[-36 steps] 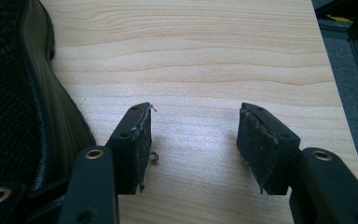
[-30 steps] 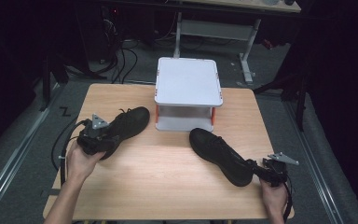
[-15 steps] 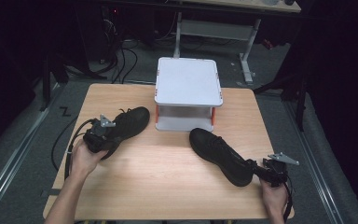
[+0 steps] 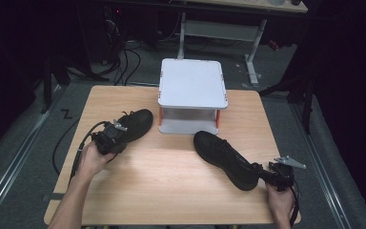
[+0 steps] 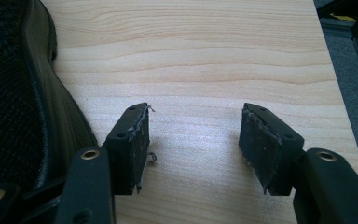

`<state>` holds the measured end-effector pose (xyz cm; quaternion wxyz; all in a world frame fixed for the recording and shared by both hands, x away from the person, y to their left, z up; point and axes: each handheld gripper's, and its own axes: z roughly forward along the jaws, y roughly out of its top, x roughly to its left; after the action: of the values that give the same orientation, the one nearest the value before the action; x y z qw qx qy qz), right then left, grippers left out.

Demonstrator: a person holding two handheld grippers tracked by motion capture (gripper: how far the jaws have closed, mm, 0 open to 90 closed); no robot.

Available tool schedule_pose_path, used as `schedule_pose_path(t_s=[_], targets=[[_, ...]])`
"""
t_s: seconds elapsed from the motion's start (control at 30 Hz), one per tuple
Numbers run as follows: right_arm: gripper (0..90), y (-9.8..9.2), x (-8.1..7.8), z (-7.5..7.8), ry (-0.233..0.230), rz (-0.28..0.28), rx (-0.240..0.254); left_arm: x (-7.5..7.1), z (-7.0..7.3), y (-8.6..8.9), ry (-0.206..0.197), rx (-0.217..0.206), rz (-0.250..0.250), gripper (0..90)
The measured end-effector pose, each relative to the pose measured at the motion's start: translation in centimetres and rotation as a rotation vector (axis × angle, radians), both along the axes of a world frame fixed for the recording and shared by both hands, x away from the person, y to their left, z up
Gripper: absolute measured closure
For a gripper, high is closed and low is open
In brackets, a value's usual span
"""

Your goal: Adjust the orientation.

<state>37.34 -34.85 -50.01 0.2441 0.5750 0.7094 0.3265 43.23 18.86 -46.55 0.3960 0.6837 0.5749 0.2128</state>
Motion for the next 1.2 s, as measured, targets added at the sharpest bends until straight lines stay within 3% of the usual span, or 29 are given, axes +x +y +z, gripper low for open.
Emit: schedule_pose_path(t_s=[0.07, 0.17, 0.4, 0.6, 0.77, 1.2], targets=[[42.8, 0.0, 0.0, 0.0, 0.000, 0.000, 0.001, 0.2, 0.2, 0.3, -0.004, -0.029, 0.012, 69.5], [42.8, 0.0, 0.0, 0.0, 0.000, 0.001, 0.001, 0.2, 0.0, 0.3, -0.013, -0.007, 0.013, 74.3], [42.7, 0.0, 0.0, 0.0, 0.000, 0.002, 0.002, 0.3, 0.1, 0.3, -0.029, 0.001, 0.019, 86.5], [42.7, 0.0, 0.0, 0.0, 0.000, 0.002, 0.002, 0.0, 0.1, -0.1, -0.039, 0.010, 0.028, 87.9], [42.7, 0.0, 0.0, 0.0, -0.001, 0.005, 0.002, -0.2, 0.3, -0.5, -0.038, -0.010, 0.042, 88.0], [43.1, -0.1, 0.2, 0.0, 0.003, 0.022, 0.016, -2.4, 2.0, -1.4, -0.036, -0.108, 0.039, 88.2]])
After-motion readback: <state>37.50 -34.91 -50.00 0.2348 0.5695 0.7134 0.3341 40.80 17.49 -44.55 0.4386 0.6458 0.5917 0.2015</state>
